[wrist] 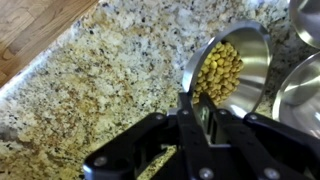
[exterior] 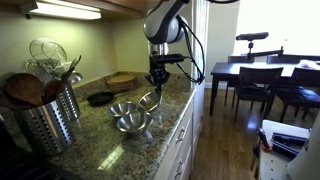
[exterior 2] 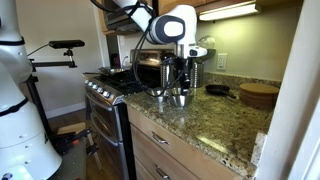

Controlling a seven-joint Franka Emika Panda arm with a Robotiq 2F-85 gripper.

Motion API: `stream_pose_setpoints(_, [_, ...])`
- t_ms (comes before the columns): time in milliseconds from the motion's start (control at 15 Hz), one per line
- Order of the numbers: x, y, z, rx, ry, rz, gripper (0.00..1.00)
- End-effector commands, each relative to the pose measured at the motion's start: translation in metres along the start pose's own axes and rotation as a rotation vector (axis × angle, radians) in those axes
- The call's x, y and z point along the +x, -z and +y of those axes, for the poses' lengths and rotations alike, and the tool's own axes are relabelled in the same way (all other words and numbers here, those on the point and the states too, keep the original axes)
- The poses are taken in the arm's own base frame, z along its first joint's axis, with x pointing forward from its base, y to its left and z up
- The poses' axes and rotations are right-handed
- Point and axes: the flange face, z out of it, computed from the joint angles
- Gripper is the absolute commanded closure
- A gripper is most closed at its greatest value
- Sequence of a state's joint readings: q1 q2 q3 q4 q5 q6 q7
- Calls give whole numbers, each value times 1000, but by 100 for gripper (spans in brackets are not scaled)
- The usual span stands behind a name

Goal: Pour the contents of the right bowl into the middle bowl

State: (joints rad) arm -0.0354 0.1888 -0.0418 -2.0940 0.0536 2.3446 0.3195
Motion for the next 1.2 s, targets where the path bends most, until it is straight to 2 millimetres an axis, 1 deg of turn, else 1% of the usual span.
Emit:
stream_pose_setpoints(0, [-16,22,-1,-16,7,-3,89])
stream_pose_setpoints(133, [-20,24,-5,-15,20,-7,89])
stream_pose_setpoints(267, [-23,20,-7,-16,26,-17,56])
stream_pose_setpoints(533, [-28,12,-4,-26,26,-31,33])
stream_pose_setpoints(733, [-28,7,5,-55,25,-31,12])
stream_pose_setpoints(867, [-27,3,13,-68,17,-28,1])
stream_pose_setpoints(1133, [-24,-7,28,-61,-20,-37,0])
